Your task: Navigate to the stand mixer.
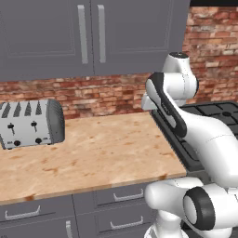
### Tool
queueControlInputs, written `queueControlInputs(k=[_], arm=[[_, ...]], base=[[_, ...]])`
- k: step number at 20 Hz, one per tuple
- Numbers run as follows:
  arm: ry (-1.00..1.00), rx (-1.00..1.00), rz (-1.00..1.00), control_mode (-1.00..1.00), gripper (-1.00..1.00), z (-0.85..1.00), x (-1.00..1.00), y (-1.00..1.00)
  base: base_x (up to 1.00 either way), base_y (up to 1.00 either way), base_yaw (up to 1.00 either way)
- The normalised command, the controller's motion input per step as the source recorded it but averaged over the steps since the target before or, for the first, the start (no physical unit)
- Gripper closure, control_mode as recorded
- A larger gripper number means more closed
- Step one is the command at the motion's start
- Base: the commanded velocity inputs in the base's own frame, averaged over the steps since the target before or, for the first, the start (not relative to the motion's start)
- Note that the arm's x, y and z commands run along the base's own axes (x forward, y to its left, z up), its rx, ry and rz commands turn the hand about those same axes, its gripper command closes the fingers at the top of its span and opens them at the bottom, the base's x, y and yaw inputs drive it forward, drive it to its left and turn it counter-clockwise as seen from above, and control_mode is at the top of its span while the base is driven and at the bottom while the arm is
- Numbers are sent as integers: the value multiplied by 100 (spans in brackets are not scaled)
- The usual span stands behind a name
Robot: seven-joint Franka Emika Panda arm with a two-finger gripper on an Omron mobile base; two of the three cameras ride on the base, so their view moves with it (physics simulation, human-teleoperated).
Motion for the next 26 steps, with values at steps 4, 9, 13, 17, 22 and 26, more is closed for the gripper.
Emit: queueControlInputs(k=[4,9,13,17,22,26], arm=[[0,0,0,-100,-100,0,0,0],[-3,0,0,-100,-100,0,-28,0],[-14,0,0,-100,-100,7,-67,0],[-7,0,-7,-100,-100,28,-76,0],[0,1,-9,-100,-100,21,-62,0],[0,0,0,100,-100,0,0,0]], base=[[0,0,0],[0,0,0],[0,0,0],[0,0,0],[0,0,0],[-69,-28,-52]])
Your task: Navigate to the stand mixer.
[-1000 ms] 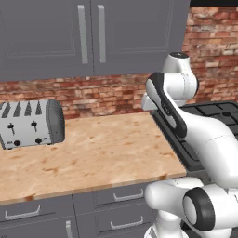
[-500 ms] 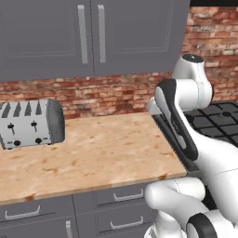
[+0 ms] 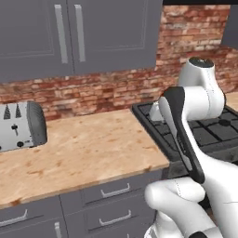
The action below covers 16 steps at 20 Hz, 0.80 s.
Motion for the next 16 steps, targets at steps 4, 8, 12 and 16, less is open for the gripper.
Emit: queueControlInputs(k=[4,8,12,16], arm=[[0,0,0,100,-100,0,0,0],[0,0,0,100,-100,0,0,0],[0,0,0,100,-100,0,0,0],[0,0,0,100,-100,0,0,0]], base=[[-55,-26,-68],[-38,-19,-76],[-33,-21,-76],[-28,-13,-80]])
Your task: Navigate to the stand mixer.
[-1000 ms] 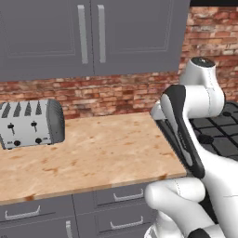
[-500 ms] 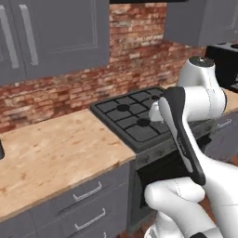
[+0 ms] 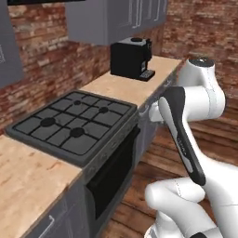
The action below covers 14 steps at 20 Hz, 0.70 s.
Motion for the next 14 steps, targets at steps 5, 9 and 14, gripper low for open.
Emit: queueControlInputs(k=[5,9,14], arm=[[0,0,0,100,-100,0,0,0],[0,0,0,100,-100,0,0,0],[0,0,0,100,-100,0,0,0]], base=[[-24,-3,-83],[-26,-5,-83],[-18,-14,-83]])
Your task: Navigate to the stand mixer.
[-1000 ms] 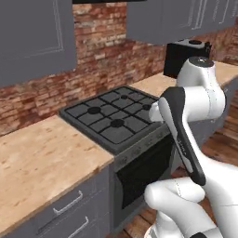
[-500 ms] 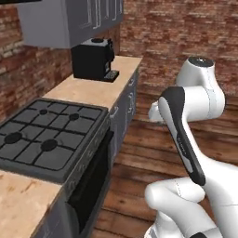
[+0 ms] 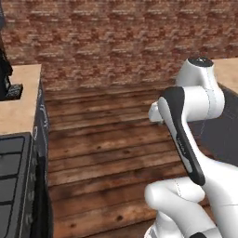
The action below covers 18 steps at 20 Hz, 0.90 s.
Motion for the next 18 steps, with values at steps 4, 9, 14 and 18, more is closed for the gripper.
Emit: queueControlInputs(k=[4,9,14,18], arm=[[0,0,0,100,-100,0,0,0],[0,0,0,100,-100,0,0,0],[0,0,0,100,-100,0,0,0],[0,0,0,100,-100,0,0,0]], base=[[-1,-17,-86],[0,-40,-82],[27,-18,-70],[91,0,-55]])
